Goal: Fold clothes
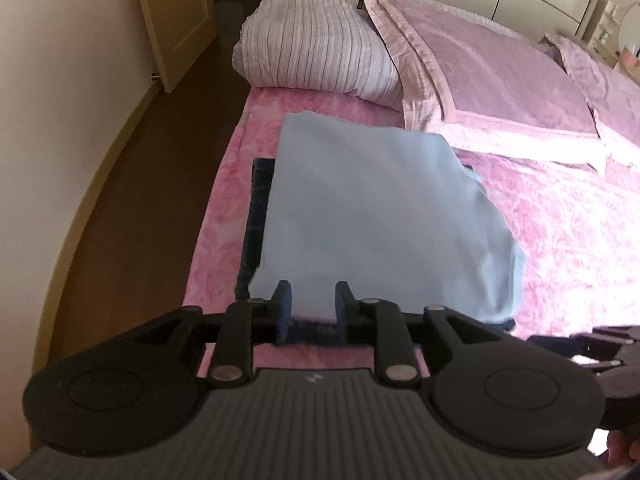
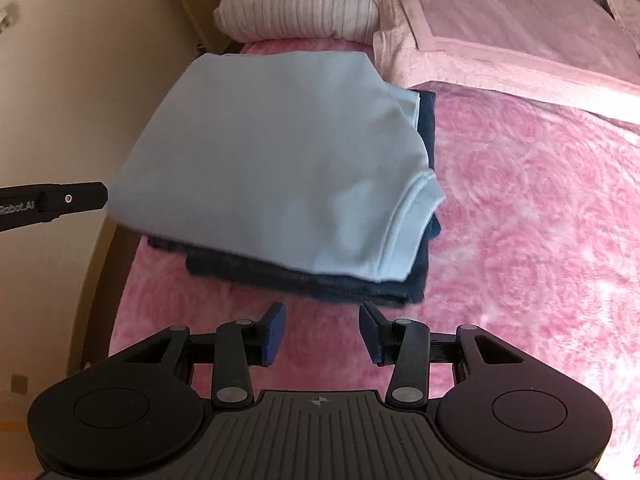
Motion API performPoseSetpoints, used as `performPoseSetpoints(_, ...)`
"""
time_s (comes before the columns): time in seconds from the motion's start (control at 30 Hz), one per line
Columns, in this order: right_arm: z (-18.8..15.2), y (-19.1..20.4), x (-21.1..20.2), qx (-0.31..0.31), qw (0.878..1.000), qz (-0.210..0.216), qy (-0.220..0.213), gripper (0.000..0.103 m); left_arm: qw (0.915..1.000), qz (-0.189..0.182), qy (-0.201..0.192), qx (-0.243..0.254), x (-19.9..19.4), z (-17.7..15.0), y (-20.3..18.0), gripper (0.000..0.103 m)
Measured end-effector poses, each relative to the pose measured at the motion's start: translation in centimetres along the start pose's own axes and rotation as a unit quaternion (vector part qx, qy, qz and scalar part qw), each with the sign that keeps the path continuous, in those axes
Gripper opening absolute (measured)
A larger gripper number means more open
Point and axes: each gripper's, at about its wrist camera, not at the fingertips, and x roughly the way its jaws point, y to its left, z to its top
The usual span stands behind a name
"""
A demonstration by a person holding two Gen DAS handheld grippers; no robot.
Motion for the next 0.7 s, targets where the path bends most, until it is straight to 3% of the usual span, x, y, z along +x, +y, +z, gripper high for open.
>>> performPoseSetpoints(0.33, -3.9, 1.1, -7.0, -0.031, 0.998, -0.003, -0.051, 0.049, 0.9978, 0.03, -0.058, 0.012, -8.3, -3.7, -3.7, 0.048)
performPoseSetpoints(0.7, -10.4, 0.9, -12.6, -0.041, 0.996, 0.001, -0.075, 0.05, 0.9955, 0.059, -0.069, -0.026, -14.3, -10.1, -7.0, 0.059)
